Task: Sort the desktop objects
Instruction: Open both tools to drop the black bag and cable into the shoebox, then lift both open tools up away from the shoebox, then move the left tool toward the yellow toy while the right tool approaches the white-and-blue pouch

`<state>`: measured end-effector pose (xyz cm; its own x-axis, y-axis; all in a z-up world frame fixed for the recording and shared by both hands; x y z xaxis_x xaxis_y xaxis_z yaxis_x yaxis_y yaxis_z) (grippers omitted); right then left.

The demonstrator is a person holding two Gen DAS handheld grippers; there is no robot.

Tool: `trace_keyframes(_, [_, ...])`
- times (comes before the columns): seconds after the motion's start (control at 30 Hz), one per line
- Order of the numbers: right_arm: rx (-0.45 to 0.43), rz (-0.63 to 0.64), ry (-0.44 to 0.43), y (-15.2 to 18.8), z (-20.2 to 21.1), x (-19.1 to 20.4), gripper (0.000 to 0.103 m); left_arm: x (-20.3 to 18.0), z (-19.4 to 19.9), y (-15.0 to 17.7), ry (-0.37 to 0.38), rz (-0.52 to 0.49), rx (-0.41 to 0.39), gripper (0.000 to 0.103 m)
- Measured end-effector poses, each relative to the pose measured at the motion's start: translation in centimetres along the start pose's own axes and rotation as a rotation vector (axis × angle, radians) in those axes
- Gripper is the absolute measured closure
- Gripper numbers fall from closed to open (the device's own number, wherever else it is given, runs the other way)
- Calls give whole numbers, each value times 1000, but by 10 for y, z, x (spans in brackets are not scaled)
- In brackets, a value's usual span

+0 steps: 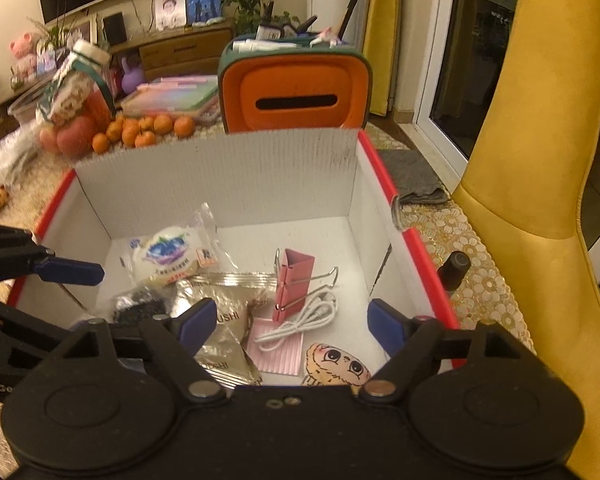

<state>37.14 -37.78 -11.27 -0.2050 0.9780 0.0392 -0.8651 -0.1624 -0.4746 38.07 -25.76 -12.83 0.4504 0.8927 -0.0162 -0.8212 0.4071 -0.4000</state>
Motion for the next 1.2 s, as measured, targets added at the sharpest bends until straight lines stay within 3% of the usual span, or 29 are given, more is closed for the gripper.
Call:
trace_keyframes(0.6, [-112,-6,-16,17,68,26,17,7,84,27,21,51,-144,38])
trace_keyframes(1.2, [-202,102,-89,43,116,118,17,50,152,87,3,110,-253,38])
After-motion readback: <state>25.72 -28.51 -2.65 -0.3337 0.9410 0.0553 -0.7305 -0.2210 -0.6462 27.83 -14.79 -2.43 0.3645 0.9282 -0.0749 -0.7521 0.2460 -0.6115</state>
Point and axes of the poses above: each gripper's, at about its wrist camera, not at the fingertips, and z roughly against the way its jaws point, x to its left, y to its underside, the point moved 9 cm from there along -z, roughly the way its jaws point, and after that the axes turned 12 degrees about x, right-handed, at the moved point
